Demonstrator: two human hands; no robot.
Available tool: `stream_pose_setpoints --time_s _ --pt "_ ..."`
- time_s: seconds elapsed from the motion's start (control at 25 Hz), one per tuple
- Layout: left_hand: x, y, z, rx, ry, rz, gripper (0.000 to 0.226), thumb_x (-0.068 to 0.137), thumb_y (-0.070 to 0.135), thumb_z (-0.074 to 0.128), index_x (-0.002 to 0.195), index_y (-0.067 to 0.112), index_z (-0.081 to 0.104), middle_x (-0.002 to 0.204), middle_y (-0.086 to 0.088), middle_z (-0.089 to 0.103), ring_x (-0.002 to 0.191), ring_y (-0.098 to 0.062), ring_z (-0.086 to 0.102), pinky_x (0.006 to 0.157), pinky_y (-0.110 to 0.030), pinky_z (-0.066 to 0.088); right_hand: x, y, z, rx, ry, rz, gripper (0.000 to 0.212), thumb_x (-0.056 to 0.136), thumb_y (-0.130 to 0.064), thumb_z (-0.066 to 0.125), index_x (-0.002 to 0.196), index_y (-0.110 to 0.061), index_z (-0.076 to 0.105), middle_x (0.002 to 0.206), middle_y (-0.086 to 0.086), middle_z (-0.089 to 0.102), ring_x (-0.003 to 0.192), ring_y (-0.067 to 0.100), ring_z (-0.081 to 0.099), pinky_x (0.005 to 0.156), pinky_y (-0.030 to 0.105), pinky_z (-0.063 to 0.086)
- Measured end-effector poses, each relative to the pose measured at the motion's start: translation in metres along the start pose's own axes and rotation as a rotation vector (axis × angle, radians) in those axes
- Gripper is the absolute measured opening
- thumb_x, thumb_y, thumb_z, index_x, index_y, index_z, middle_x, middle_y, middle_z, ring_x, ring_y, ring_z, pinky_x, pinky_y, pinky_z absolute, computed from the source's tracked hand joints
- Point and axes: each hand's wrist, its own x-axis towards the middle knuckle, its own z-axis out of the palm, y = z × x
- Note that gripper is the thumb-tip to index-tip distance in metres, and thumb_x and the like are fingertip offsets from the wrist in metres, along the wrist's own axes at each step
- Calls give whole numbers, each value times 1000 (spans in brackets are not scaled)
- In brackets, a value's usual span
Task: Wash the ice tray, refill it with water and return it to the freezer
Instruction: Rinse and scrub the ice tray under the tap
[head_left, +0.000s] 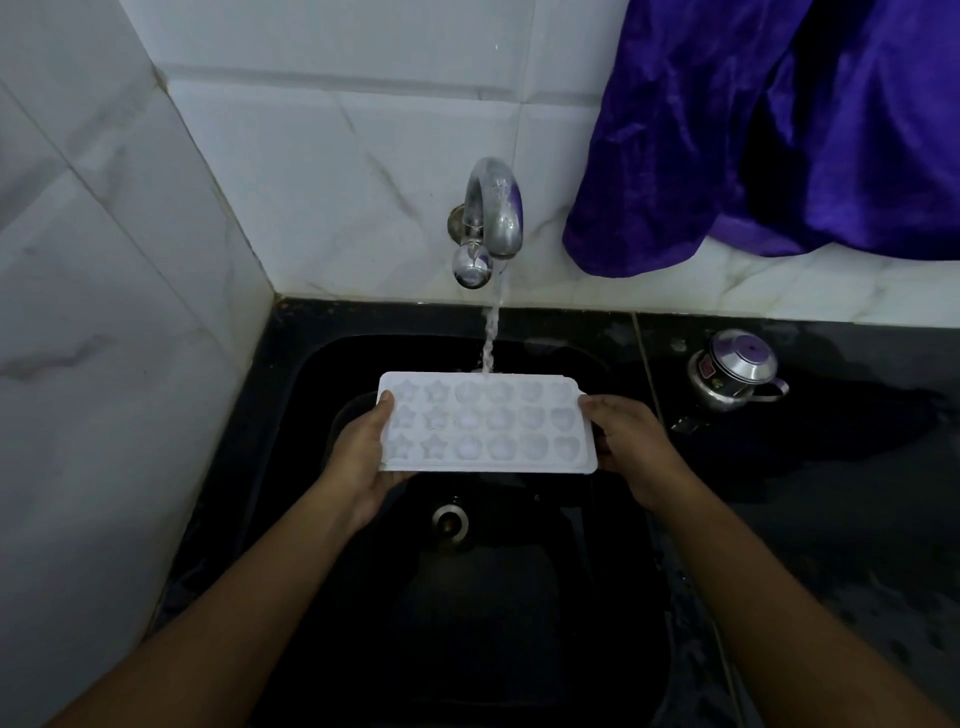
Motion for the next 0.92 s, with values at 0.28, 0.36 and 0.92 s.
stream_pose_setpoints --time_s 0.28,0.36,0.92 --pt "-3 -1 27 20 -82 -10 42 113 43 40 120 16 72 113 -8 82 99 -26 81 81 -47 63 -6 -5 -34 57 142 -84 16 100 -19 65 87 -17 75 85 3 76 70 15 72 55 25 56" --pt "-3 7 38 20 -108 -26 40 114 41 40 120 17 71 112 -8 82 97 -25 81 76 -45 65 -5 -12 -41 90 185 -108 14 100 -17 65 89 -16 74 87 4 76 68 13 72 54 24 56" --pt "3 56 49 20 -159 40 35 115 30 38 124 12 67 122 -10 77 108 -28 75 81 -44 63 20 -59 -25 47 235 -142 18 99 -12 61 110 -3 72 106 16 74 91 29 68 69 32 55"
